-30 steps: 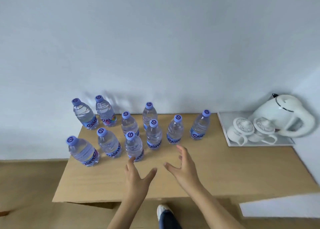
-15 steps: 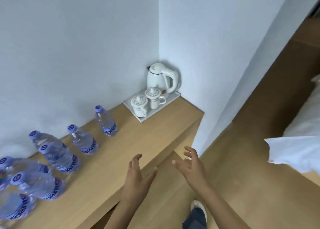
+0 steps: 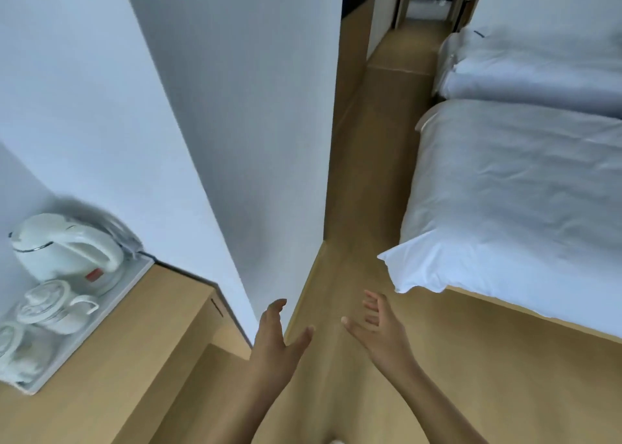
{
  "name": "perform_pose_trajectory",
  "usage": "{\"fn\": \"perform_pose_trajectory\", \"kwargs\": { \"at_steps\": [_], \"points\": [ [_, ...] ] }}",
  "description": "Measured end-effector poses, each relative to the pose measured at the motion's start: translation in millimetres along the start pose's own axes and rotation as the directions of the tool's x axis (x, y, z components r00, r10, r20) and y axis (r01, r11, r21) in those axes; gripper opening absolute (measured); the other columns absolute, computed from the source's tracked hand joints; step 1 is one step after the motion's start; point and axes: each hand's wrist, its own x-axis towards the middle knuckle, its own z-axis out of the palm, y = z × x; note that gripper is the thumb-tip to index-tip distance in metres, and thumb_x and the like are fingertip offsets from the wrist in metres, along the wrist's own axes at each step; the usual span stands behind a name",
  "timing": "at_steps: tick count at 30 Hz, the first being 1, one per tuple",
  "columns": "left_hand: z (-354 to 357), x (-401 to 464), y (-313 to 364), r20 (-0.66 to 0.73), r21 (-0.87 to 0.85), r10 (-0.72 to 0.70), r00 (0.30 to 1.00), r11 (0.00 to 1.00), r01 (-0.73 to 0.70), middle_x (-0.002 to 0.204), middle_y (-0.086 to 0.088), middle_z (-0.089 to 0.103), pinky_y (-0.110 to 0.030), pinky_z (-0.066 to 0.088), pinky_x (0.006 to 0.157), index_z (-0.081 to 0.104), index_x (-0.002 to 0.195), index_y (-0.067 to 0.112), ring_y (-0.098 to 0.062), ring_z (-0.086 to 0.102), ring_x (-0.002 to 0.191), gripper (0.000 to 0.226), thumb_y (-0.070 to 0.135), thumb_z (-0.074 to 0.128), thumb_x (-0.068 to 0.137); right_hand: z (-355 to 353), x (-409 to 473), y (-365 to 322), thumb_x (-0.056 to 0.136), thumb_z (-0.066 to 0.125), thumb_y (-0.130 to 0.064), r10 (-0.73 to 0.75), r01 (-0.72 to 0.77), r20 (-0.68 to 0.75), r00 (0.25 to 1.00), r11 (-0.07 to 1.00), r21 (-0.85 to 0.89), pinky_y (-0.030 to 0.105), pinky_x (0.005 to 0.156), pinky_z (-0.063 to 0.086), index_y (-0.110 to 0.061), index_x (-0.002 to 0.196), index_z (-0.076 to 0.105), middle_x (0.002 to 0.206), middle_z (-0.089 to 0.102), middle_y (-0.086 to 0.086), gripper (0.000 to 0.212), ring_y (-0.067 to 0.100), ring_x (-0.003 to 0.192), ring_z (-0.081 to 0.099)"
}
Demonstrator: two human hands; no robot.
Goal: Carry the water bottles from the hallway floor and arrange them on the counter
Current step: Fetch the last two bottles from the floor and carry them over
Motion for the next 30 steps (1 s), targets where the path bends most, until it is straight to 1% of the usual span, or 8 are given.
{"fn": "perform_pose_trajectory", "kwargs": {
  "at_steps": [4,7,11,16,18,20,25,30],
  "points": [
    [46,55,42,0.070,-0.006,0.040,0.997,0.999,-0.040,0.118,0.029,0.041,-0.008,0.034,0.078,0.035,0.128,0.040,0.008,0.046,0.103,0.055,0.041,0.069,0.084,-52,50,5,0.082,0.078,-0.033,0.033,-0.033,-0.052,0.998,0.999,-0.001,0.021,0.086,0.041,-0.025,0.141,0.041,0.131,0.052,-0.004,0.069,0.015,0.115,0.056],
    [73,98,67,0.096,-0.001,0.052,0.994,0.999,-0.053,0.122,0.022,0.042,-0.008,0.035,0.075,0.037,0.132,0.035,0.014,0.045,0.096,0.058,0.039,0.069,0.084,-81,89,9,0.082,0.078,-0.034,0.063,-0.064,-0.092,0.994,0.998,-0.006,0.022,0.083,0.042,-0.026,0.140,0.041,0.129,0.052,-0.006,0.069,0.013,0.111,0.058],
    [107,162,102,0.141,0.046,0.043,0.989,0.998,-0.050,0.139,0.009,0.042,-0.025,0.042,0.100,0.034,0.142,0.026,-0.008,0.048,0.120,0.066,0.041,0.067,0.086,-111,147,13,0.082,0.078,-0.034,0.108,-0.108,-0.131,0.986,0.994,0.006,0.023,0.082,0.043,-0.027,0.137,0.043,0.128,0.053,-0.006,0.066,0.013,0.109,0.058],
    [149,263,146,0.213,0.082,0.080,0.974,0.992,-0.099,0.149,0.005,0.037,-0.027,0.035,0.104,0.031,0.145,0.024,-0.014,0.040,0.134,0.070,0.043,0.065,0.087,-144,250,0,0.083,0.078,-0.022,0.093,-0.087,-0.182,0.979,0.995,0.040,0.026,0.086,0.049,-0.035,0.124,0.045,0.127,0.056,-0.001,0.054,0.018,0.110,0.059],
    [160,307,165,0.224,0.107,0.086,0.971,0.988,-0.112,0.150,0.005,0.036,-0.032,0.036,0.108,0.032,0.145,0.024,-0.015,0.039,0.136,0.069,0.045,0.064,0.087,-156,295,-11,0.085,0.076,-0.021,0.085,-0.081,-0.192,0.978,0.996,0.028,0.019,0.081,0.048,-0.038,0.118,0.044,0.125,0.056,-0.003,0.049,0.017,0.109,0.059],
    [171,356,185,0.249,0.104,0.090,0.964,0.987,-0.119,0.150,0.005,0.038,-0.033,0.036,0.108,0.034,0.142,0.025,-0.015,0.040,0.135,0.066,0.046,0.063,0.087,-168,346,-24,0.086,0.075,-0.023,0.077,-0.079,-0.202,0.976,0.997,-0.001,0.010,0.074,0.044,-0.030,0.127,0.045,0.125,0.055,-0.004,0.052,0.015,0.107,0.059],
    [197,469,236,0.296,0.103,0.120,0.948,0.982,-0.156,0.144,0.004,0.046,-0.025,0.038,0.100,0.041,0.139,0.022,-0.014,0.046,0.130,0.060,0.044,0.063,0.088,-200,454,-53,0.086,0.075,-0.021,0.105,-0.094,-0.213,0.971,0.994,0.060,0.003,0.061,0.045,-0.022,0.135,0.044,0.124,0.054,-0.001,0.058,0.013,0.104,0.057],
    [230,564,273,0.313,0.140,0.111,0.943,0.977,-0.162,0.143,0.006,0.047,-0.021,0.039,0.094,0.043,0.137,0.025,-0.012,0.046,0.129,0.056,0.044,0.062,0.089,-236,550,-59,0.085,0.076,-0.027,0.171,-0.159,-0.236,0.956,0.985,0.069,0.007,0.069,0.046,-0.026,0.136,0.042,0.125,0.055,-0.002,0.062,0.013,0.101,0.060]
  ]
}}
